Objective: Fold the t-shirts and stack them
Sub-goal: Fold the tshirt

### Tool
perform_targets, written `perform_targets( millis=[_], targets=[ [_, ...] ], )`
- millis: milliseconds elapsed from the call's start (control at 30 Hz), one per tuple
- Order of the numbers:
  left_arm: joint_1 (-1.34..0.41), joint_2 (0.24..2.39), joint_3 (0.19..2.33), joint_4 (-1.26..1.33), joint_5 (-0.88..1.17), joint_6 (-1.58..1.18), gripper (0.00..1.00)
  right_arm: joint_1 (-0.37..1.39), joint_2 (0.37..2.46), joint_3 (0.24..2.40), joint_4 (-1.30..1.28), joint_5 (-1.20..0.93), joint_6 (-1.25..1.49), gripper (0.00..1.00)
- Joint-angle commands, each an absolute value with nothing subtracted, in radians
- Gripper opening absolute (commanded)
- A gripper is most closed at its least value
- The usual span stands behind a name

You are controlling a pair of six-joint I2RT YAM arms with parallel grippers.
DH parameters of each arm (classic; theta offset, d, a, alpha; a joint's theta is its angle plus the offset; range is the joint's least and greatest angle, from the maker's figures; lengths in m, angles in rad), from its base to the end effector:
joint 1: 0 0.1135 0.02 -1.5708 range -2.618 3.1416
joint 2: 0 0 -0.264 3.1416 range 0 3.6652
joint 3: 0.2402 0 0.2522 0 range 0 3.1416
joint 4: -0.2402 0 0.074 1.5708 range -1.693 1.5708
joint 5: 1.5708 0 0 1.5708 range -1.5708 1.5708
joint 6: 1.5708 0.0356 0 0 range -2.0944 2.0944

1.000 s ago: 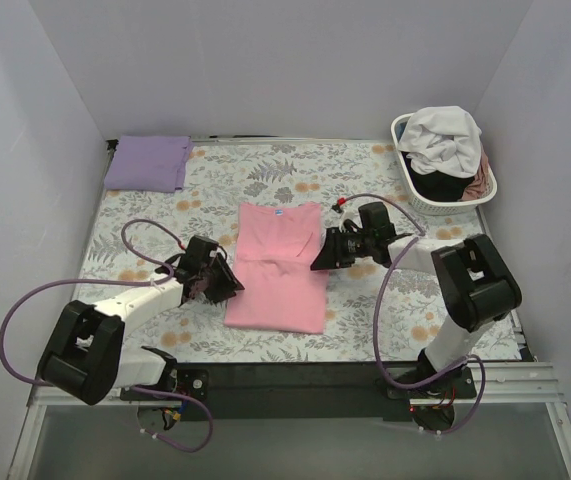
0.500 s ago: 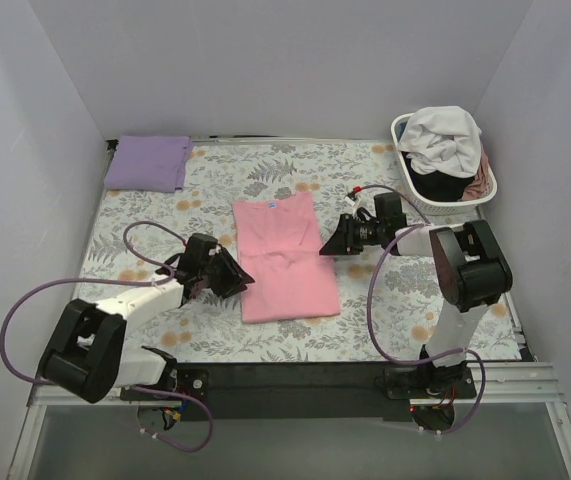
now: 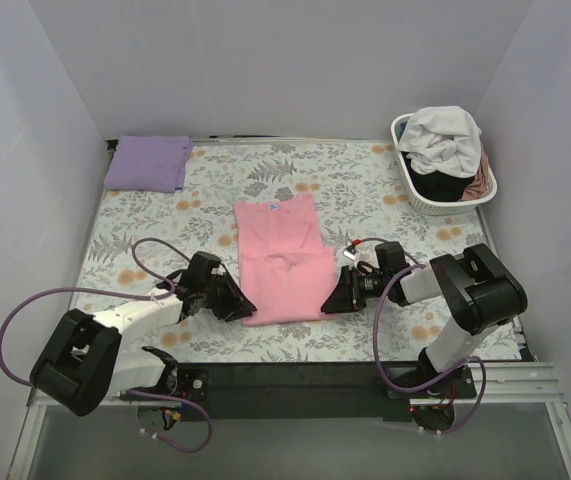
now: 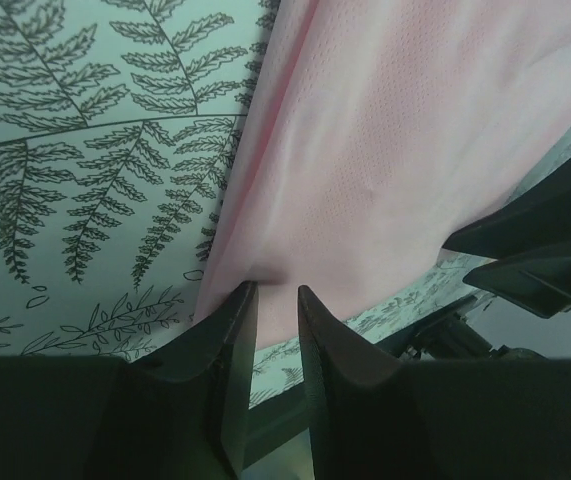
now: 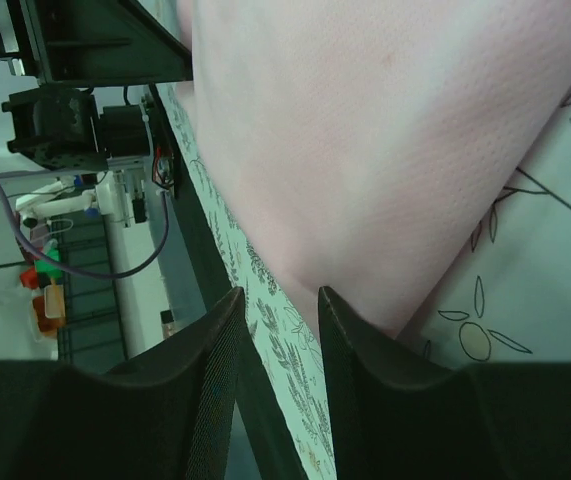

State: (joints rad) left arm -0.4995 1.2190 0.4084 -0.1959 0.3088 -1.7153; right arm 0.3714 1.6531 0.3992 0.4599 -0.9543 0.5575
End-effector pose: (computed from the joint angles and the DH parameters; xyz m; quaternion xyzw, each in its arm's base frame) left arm 0.1695 -0.1048 0.1340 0.5069 -0.8035 0.3121 0.0092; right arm 0.2144 0.1147 0.0951 -0.0968 0.8347 0.5307 0.1104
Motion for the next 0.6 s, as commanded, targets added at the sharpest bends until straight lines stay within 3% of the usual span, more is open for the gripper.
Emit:
perform_targets(
  millis=[0, 200, 333, 567],
  targets=[
    [-0.499, 1.197, 0.387, -0.255, 0.269, -1.744, 0.22, 0.342, 1.695, 0.353, 0.514, -0.914, 0.557, 0.43],
    [-0.499, 1.073, 0.417, -0.365, 0.144, -1.703, 0.22, 0.374, 1.539, 0.360, 0.512, -0.937, 0.626, 0.44],
    [-0.499, 0.990, 0.440, -0.406, 0.092, -1.680, 0.29, 0.514, 1.482, 0.455, 0.514, -0.868, 0.690, 0.45],
    [-0.499, 0.902, 0.476, -0.474, -0.023, -1.655, 0.36, 0.771, 1.643, 0.629, 0.675, -0.798, 0.817, 0.45]
  ],
)
